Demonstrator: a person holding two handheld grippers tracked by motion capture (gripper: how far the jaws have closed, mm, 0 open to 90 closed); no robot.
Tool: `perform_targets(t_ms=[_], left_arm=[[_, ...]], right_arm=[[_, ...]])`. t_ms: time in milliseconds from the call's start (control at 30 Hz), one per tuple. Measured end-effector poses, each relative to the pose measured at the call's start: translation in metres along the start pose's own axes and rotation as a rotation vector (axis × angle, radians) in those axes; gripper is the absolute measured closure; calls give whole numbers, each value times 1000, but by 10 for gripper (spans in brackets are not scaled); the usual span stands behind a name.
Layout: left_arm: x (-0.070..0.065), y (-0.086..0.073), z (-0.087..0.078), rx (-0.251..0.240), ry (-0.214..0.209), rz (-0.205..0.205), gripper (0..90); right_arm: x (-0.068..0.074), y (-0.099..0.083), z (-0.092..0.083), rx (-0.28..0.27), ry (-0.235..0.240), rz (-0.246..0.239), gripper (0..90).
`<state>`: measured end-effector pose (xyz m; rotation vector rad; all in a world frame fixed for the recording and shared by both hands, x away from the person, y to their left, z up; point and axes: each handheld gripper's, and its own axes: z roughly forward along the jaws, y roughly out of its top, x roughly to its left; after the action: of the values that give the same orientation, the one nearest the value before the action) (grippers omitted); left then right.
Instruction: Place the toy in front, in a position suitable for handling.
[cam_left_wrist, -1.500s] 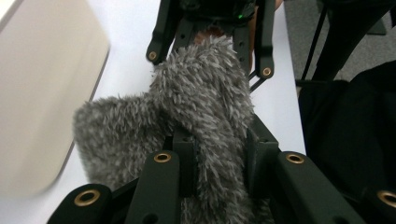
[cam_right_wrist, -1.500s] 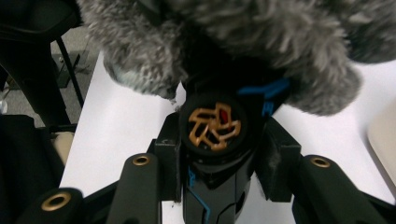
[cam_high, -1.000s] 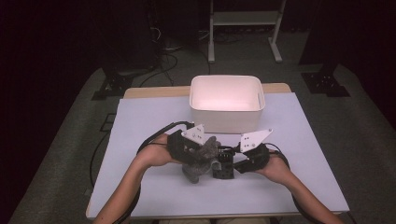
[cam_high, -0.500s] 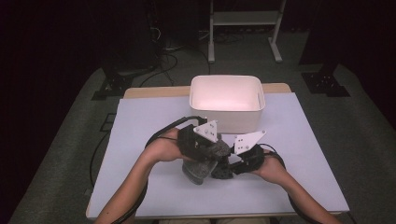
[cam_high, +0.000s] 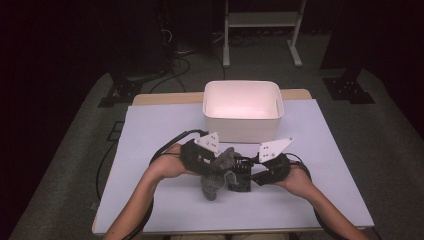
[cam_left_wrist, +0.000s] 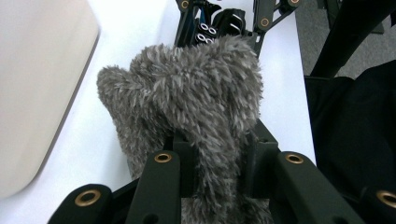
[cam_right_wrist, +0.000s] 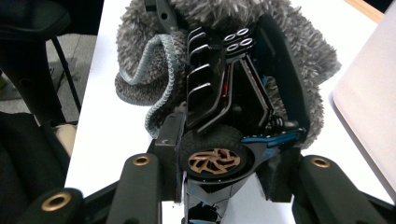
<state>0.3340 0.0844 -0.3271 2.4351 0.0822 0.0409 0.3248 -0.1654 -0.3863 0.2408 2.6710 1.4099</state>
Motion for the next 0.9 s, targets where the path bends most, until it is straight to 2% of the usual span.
perform_targets(t_ms=[67,267,333,400,467,567,700,900], left_arm=[[-1,-3,-10,-22,8,-4,719],[-3,-15,-33,10,49,-20,718],[-4,-18,-41,-8,57,-30,718],[-5,-20,-44,1,62,-29,717],[-5,-21,-42,2,60,-26,715],[-5,-23,-33,-8,43,-30,711],[-4,-23,-16,5,11,-28,707],[-2,-24,15,62,-13,-33,703]], right_arm=[[1,6,6,6,-5,-18,568],[1,27,33,-14,26,-30,567],[2,33,40,-21,36,-38,567],[4,37,47,-12,51,-50,566],[6,37,51,12,53,-69,566],[3,34,46,21,63,-51,565],[1,23,34,26,58,-28,565],[-1,5,18,45,54,-4,563]])
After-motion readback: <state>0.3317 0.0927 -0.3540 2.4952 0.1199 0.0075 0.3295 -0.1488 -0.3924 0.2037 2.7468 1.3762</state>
